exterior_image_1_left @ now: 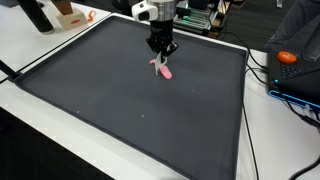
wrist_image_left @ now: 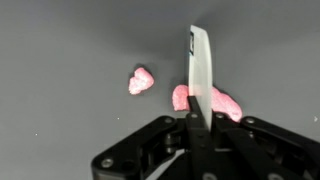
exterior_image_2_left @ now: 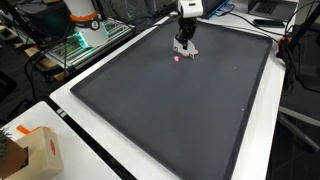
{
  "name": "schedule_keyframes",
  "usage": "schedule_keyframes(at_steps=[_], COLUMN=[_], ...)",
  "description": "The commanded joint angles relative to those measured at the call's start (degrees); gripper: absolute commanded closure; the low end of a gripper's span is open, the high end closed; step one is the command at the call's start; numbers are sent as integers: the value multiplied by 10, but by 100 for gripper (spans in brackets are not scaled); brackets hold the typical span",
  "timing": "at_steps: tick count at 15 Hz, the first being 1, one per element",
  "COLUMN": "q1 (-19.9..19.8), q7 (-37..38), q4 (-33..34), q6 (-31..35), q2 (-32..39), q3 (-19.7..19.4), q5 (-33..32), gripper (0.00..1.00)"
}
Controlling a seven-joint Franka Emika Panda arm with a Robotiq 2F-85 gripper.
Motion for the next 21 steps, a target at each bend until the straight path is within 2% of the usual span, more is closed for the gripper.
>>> schedule_keyframes(at_steps=[1,12,21], q1=[7,11,21], q7=[16,24,31], q4=[-11,123,117], q6=[-32,-96,-26], q2=[40,115,124], q3=[0,-11,-20], q5=[-7,-31,-71], gripper=[99,99,99])
